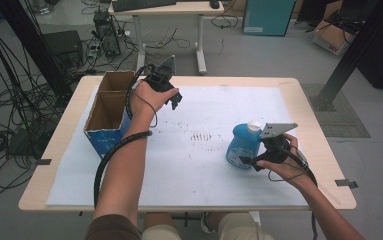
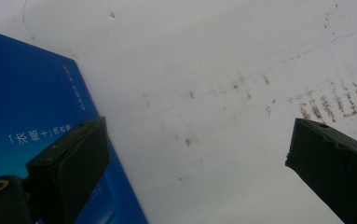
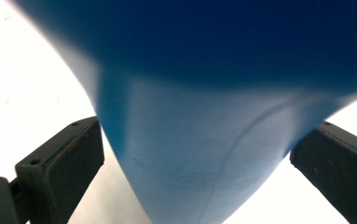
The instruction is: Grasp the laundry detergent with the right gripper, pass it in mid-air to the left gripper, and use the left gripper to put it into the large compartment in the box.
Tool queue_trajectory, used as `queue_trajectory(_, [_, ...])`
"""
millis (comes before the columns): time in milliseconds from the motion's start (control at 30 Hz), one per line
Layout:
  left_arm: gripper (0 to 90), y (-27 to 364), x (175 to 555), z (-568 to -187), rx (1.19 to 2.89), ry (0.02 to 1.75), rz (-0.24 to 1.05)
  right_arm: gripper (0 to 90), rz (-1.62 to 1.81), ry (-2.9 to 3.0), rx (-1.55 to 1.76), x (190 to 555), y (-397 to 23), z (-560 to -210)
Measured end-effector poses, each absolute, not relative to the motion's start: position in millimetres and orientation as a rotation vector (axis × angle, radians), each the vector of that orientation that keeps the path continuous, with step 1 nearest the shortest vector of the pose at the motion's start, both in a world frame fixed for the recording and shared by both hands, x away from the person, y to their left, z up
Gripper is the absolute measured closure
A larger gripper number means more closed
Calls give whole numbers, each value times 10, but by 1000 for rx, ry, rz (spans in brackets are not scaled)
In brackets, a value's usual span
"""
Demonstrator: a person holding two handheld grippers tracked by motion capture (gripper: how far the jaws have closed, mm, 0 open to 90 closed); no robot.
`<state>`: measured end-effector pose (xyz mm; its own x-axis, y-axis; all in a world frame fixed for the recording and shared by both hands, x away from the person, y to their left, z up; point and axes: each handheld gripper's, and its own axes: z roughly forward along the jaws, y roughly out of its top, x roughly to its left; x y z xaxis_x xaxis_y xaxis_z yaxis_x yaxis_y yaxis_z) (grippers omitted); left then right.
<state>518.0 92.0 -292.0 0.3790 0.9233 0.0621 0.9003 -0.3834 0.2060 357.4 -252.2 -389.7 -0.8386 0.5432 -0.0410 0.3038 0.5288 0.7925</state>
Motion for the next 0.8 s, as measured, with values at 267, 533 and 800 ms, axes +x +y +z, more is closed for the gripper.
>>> queue_trajectory(267, [61, 922, 5181, -2910, 2497, 1656, 250, 30, 1211, 2480, 709, 3565, -2514, -3897])
queue_trajectory(533, [61, 917, 5182, -2908, 2492, 1656, 255, 30, 1217, 2478, 702, 3564, -2505, -3900])
queue_trajectory(800, [61, 937, 5179, -2901, 2494, 1656, 253, 28, 1219, 2472, 703, 3567, -2502, -3900])
